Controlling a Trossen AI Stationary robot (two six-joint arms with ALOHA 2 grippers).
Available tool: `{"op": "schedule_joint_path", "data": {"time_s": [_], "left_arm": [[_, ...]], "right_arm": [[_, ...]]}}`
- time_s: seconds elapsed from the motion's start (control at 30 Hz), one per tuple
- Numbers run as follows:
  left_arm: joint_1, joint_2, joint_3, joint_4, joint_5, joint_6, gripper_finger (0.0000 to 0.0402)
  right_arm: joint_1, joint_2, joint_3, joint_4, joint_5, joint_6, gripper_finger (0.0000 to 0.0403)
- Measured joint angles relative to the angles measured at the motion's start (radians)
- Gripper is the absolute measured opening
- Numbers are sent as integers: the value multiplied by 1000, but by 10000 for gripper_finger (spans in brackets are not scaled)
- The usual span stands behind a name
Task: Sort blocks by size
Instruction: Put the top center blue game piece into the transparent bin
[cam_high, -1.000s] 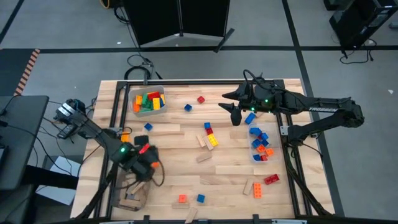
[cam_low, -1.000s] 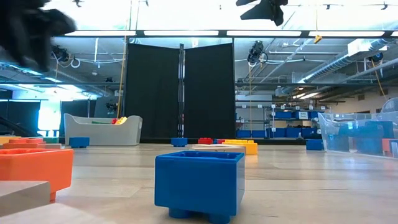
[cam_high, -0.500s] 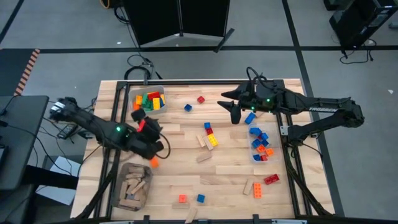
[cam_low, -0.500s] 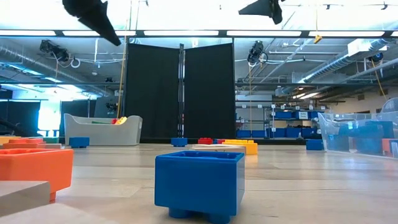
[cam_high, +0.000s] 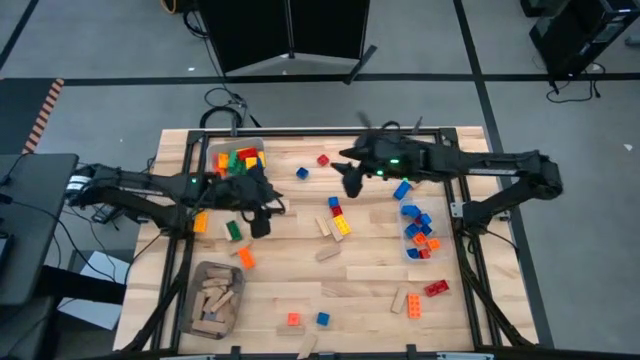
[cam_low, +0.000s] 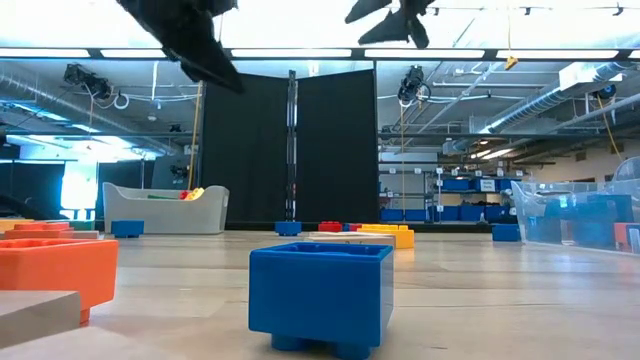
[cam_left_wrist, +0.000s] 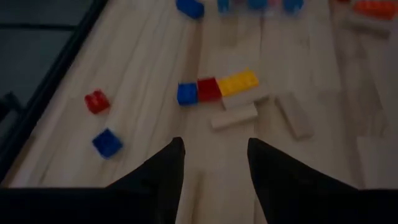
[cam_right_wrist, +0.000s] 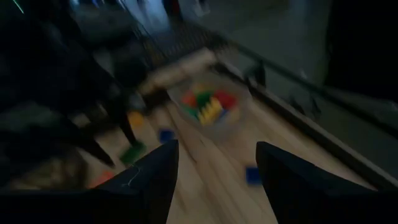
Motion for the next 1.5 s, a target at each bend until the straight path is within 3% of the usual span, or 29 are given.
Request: {"op": "schedule_joint_path", "data": {"time_s": [0.13, 0.3, 0.47, 0.63, 0.8, 1.03, 1.17, 1.5], "left_arm": [[68, -88, -84, 68, 38, 12, 184], [123, -223, -146, 93, 42, 15, 184], [153, -318, -155, 52, 50, 48, 184], [165, -376, -155, 38, 47, 60, 184], [166, -409, -155, 20, 35, 103, 184], [167, -480, -155, -61, -5, 138, 184], [170, -530, -155, -105, -70, 138, 184], [172, -558, -155, -107, -123, 139, 184]], "right_arm": [[-37, 177, 201, -284, 5, 36, 235], [-96, 442, 507, -584, -70, -69, 258], [-153, 674, 749, -646, -165, -150, 296], [-207, 862, 908, -675, -215, -157, 340], [-239, 1007, 990, -674, -251, -171, 361], [-244, 1129, 998, -679, -293, -170, 349], [-230, 1143, 998, -670, -170, -177, 330], [-220, 1135, 1000, -647, -183, -156, 287]]}}
